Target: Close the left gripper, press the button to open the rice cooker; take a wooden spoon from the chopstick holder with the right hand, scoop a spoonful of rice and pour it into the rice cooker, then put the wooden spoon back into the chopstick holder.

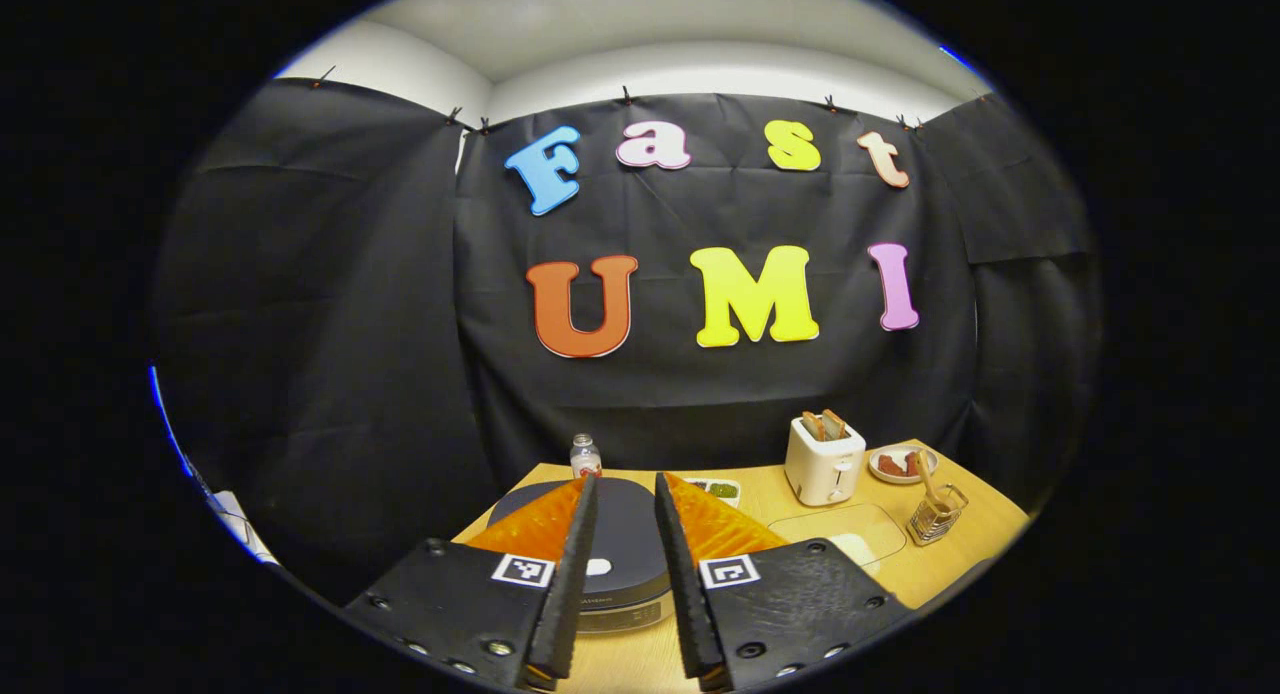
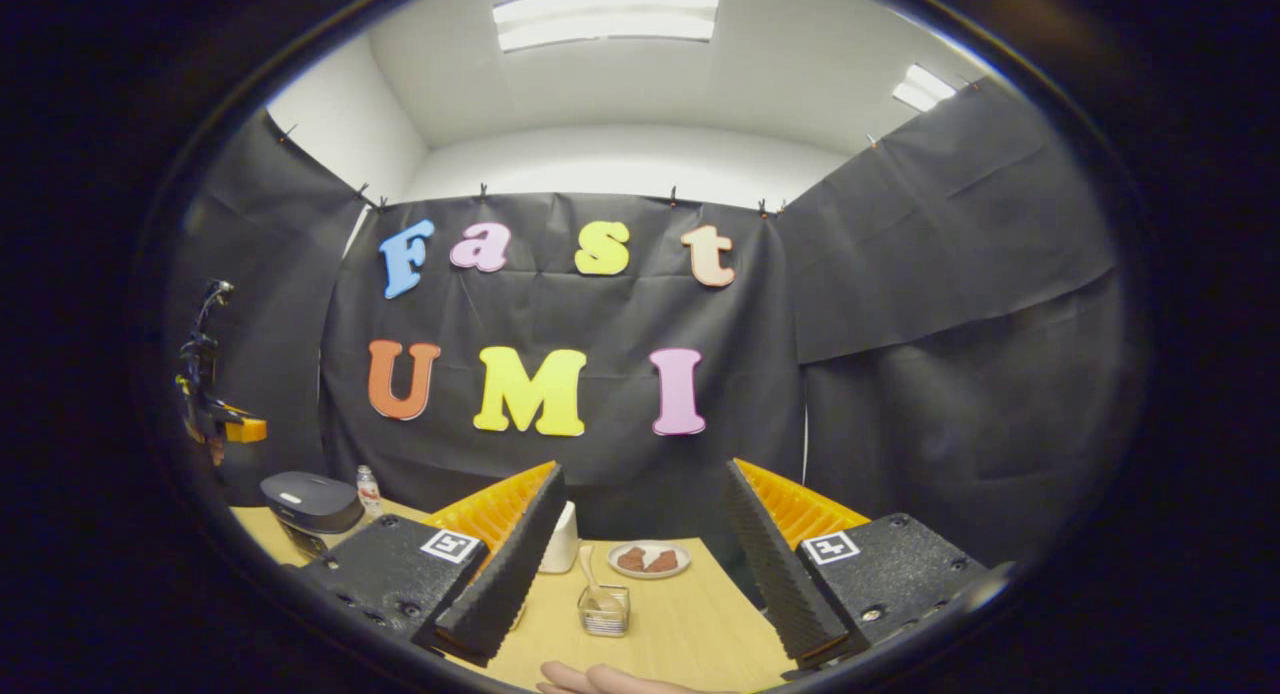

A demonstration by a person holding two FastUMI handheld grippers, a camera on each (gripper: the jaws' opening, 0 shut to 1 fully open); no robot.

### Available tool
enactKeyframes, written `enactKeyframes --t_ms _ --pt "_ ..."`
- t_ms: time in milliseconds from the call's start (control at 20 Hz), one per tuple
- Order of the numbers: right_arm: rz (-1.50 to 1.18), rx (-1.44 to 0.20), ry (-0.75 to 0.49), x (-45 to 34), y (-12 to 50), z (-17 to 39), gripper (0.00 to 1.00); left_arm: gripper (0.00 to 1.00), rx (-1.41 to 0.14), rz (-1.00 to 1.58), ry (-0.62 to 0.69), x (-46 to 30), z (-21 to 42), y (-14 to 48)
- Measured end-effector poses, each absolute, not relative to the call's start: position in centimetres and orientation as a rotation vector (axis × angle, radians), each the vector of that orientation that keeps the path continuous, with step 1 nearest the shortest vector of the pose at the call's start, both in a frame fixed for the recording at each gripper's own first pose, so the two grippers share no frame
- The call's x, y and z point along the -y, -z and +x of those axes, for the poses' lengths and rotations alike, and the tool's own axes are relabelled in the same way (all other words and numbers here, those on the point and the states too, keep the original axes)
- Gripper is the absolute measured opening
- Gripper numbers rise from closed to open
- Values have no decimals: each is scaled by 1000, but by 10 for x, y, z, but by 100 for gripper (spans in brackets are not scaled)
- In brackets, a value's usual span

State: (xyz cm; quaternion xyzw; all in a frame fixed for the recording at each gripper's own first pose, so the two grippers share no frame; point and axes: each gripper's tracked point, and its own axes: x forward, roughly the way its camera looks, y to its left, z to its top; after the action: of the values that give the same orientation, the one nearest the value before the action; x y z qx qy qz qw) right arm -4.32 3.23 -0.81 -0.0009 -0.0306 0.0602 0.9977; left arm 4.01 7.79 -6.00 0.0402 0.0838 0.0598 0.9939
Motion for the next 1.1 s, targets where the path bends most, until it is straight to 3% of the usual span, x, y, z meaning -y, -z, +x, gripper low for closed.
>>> enactKeyframes --t_ms 200,550,1100 --pt "4 31 -142 -41 25 -40 100 0 -292 40 -180 -100 49 97" --pt "14 3 -141 -37 42 -30 100 0 -518 42 -250 -130 69 175" --pt "69 -73 -136 -38 76 -17 100 0 -621 47 -308 -139 73 212"
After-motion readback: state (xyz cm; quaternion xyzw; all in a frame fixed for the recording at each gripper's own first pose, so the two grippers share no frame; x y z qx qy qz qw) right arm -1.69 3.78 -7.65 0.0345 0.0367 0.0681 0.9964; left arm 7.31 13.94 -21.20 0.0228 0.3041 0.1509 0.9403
